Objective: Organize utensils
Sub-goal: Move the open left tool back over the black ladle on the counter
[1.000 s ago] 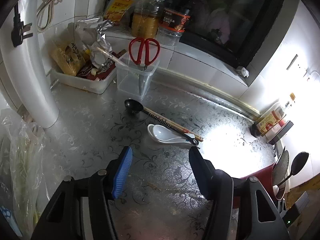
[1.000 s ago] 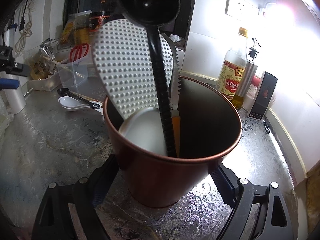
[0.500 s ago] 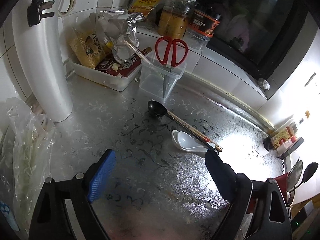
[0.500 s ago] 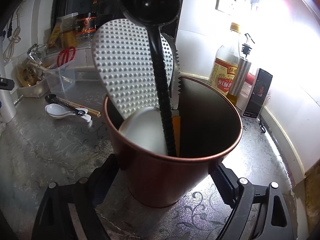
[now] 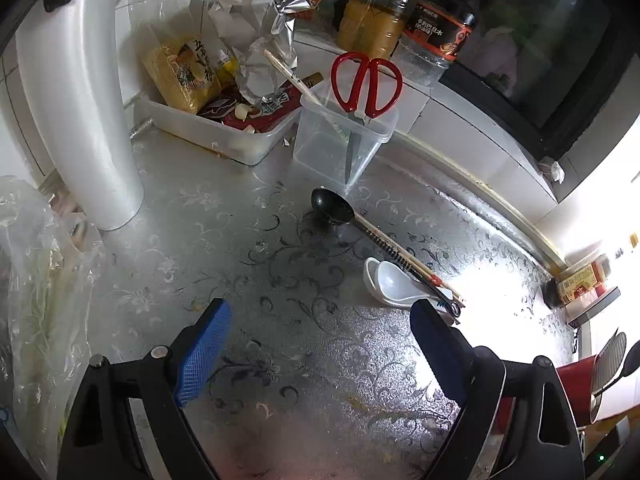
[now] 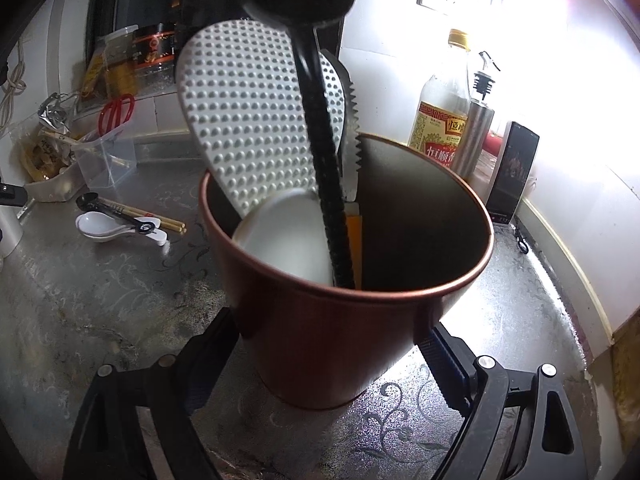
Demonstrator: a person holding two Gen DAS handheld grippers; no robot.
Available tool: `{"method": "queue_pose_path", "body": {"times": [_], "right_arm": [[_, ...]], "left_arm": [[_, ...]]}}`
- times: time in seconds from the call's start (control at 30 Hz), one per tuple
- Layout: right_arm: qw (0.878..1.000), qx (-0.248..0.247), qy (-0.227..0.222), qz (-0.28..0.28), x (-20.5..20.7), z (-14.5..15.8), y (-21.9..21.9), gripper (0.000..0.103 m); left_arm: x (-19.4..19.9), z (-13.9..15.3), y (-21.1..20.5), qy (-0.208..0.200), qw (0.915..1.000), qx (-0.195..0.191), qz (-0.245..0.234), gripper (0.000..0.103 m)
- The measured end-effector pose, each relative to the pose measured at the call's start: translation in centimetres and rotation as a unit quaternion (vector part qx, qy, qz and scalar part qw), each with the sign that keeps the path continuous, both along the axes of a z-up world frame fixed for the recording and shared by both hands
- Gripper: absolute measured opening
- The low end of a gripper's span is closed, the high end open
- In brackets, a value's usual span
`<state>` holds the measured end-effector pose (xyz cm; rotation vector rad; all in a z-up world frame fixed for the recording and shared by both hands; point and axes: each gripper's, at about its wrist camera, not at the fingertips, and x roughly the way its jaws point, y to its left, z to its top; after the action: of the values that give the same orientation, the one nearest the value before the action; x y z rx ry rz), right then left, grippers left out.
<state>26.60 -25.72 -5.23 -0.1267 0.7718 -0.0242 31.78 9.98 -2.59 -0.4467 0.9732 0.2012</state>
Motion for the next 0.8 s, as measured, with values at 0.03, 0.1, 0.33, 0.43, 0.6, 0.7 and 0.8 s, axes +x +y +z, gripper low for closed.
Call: {"method": "queue_pose_path", "body": {"times": [0.03, 0.1, 0.33, 0.43, 0.6, 0.7, 0.8], "right_arm": [[1.0, 0.001, -0.001, -0.002, 0.0, 0.0, 0.0, 0.091], [1.0, -0.01, -0.005, 0.001, -0.1, 0.1, 0.3, 0.09], [1.0, -0.005, -0.007, -0.004, 0.1, 0.1, 0.2, 0.09], [1.0, -0.006, -0.007, -0.006, 0.2, 0.1, 0.3, 0.09], [1.0, -0.01, -0.003, -0.008, 0.5, 0.1, 0.3, 0.09], [1.0, -0.011, -0.001, -0.01, 0.5, 0.2, 0.4, 0.09], [1.0, -0.012, 0.002, -0.011, 0.5, 0.2, 0.4, 0.09]], "left_arm": [[0.2, -0.1, 0.1, 0.002, 1.0, -0.001, 0.001, 0.091], [0.7, -0.4, 0.2, 0.005, 1.0, -0.001, 0.005, 0.091], [2.9, -1.9, 0.3, 0.02, 0.9996, -0.021, 0.002, 0.091], [3.7, -2.9, 0.1, 0.032, 0.9991, -0.028, -0.003, 0.091], [4.5, -4.0, 0.5, 0.023, 0.999, -0.037, -0.004, 0.091], [5.4, -4.6, 1.4, 0.024, 0.9988, -0.042, 0.002, 0.091], [6.5, -4.9, 3.1, 0.018, 0.9978, -0.062, 0.017, 0.091]]}}
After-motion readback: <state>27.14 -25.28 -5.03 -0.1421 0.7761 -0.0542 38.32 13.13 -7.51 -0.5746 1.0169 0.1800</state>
